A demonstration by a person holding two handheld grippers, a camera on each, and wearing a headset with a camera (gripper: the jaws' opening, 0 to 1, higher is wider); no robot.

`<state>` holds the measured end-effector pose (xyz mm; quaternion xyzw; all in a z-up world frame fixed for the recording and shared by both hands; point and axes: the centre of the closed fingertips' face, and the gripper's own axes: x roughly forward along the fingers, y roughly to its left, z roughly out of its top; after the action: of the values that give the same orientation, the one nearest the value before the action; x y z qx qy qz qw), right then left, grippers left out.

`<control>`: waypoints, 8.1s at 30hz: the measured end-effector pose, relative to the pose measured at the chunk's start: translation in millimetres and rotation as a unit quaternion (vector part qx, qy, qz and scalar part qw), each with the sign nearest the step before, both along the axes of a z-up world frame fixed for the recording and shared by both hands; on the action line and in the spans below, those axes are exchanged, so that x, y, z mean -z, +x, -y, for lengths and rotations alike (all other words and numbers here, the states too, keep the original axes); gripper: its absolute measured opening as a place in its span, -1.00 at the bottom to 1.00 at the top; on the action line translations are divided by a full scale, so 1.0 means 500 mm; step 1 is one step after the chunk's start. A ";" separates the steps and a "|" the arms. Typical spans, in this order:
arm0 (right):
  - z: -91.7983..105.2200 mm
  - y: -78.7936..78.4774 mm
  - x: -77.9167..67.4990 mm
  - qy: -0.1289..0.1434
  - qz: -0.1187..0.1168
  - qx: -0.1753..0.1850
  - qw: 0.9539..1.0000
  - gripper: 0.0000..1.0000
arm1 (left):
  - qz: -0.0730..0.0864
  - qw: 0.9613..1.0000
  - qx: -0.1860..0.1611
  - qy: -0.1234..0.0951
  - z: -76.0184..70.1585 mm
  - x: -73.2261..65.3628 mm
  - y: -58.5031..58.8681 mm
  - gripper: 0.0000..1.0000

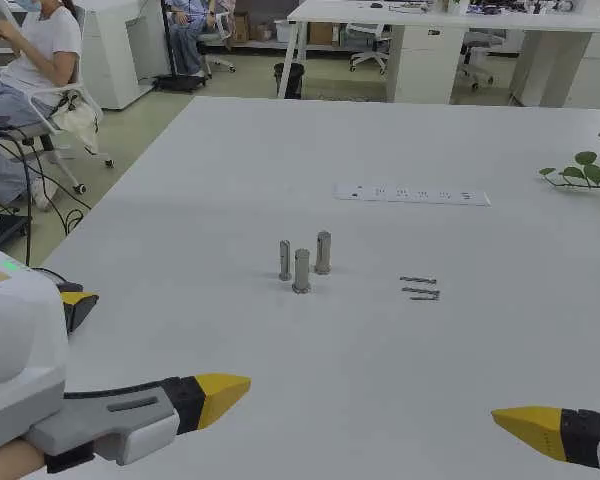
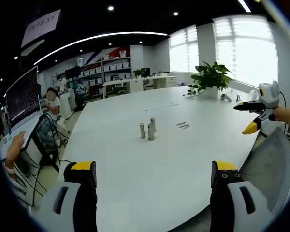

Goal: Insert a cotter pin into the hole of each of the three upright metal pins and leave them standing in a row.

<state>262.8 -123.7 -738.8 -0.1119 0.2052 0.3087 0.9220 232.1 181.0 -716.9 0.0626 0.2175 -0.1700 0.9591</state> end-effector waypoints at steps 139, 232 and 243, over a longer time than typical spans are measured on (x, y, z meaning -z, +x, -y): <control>-0.344 0.298 0.071 0.107 -0.007 -0.129 0.986 -0.10 | 0.031 0.999 0.005 -0.021 0.012 0.044 0.060 0.65; -0.334 0.286 0.143 0.060 0.006 -0.046 0.997 -0.74 | 0.045 0.998 0.040 -0.031 0.067 0.036 0.062 0.50; -0.292 0.270 0.152 0.067 0.001 -0.007 0.998 -0.74 | 0.050 0.997 0.053 -0.031 0.081 0.024 0.059 0.51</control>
<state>398.0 22.1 -814.8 -0.0513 0.1827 0.3280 0.9254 261.6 140.3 -729.1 0.0529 0.1600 -0.2238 0.9599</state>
